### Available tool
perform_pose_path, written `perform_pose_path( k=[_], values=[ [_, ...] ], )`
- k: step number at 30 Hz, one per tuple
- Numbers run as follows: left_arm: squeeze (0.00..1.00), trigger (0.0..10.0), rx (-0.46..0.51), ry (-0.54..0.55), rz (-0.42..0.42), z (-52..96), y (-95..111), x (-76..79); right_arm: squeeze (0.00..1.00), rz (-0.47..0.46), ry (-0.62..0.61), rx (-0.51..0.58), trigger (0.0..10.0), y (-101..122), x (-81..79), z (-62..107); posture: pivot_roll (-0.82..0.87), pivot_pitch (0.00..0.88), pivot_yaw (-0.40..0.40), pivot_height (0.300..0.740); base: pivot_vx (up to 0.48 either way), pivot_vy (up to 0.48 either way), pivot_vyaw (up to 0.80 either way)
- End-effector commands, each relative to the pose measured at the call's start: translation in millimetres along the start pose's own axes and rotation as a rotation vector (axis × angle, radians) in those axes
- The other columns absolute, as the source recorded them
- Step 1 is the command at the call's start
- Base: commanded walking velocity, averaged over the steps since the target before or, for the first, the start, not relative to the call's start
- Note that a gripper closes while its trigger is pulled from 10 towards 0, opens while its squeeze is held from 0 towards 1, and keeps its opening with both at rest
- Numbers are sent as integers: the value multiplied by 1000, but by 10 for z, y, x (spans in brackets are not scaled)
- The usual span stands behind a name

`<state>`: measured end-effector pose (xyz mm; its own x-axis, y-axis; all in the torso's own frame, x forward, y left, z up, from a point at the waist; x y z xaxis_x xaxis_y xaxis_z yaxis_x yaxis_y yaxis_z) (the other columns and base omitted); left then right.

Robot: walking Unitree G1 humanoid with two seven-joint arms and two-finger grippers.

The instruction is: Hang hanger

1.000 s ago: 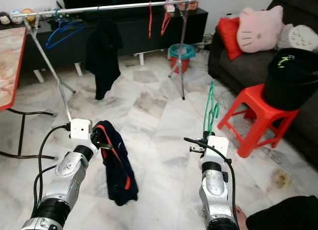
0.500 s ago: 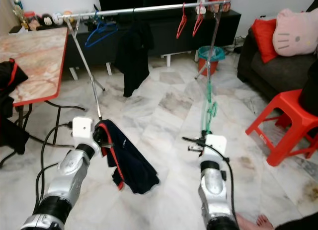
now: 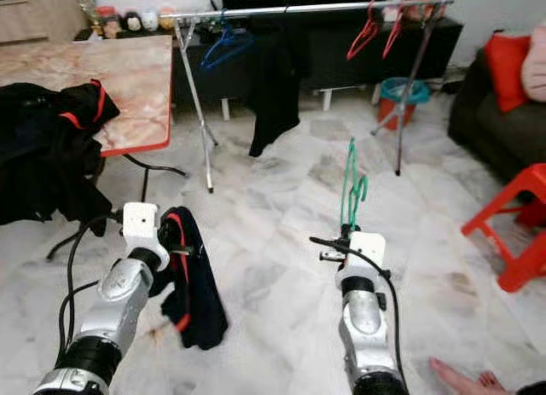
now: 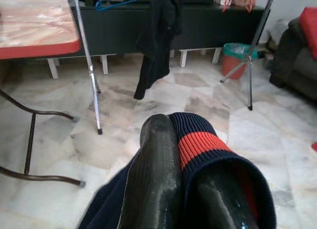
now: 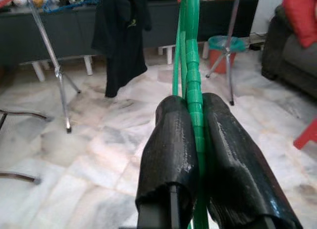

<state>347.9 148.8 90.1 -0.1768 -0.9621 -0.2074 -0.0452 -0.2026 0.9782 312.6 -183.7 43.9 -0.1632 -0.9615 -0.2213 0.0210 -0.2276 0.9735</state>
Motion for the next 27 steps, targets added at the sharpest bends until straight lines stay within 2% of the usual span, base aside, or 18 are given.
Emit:
perform_pose_path(
  k=[1, 6, 13, 27],
  values=[
    [0, 10000, 21, 23, -22, -6, 54, -86, 0, -13, 28, 8, 10000, 23, -118, -24, -131, 0, -12, 740, 0, 315, 0],
    [0, 10000, 20, 27, -22, -6, 52, -94, 0, -11, 32, 5, 10000, 16, -125, -26, -130, 0, -13, 740, 0, 315, 0],
    [0, 10000, 20, 28, -25, -7, 50, -95, 0, -11, 41, 6, 10000, 11, -136, -24, -130, 0, -13, 740, 0, 314, 491],
    [0, 10000, 16, 30, -26, 6, 33, -96, 0, -14, 46, 1, 10000, -9, -152, -13, -128, 0, -12, 740, 0, 314, 0]
  ],
)
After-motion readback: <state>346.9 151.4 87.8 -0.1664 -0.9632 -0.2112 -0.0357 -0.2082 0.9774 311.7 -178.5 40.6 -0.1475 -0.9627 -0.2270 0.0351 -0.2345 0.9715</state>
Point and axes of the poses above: a point about 5 cm out from each wrist's last joint towards the gripper, its own z axis pointing back from the gripper into the wrist, its own y axis along the axis of the wrist's last joint, x = y × z, the point moved 2 cm from there along -z, pointing out of the wrist towards the gripper, and after that the axes turned 14 degrees about -z, right-handed, at the moved point
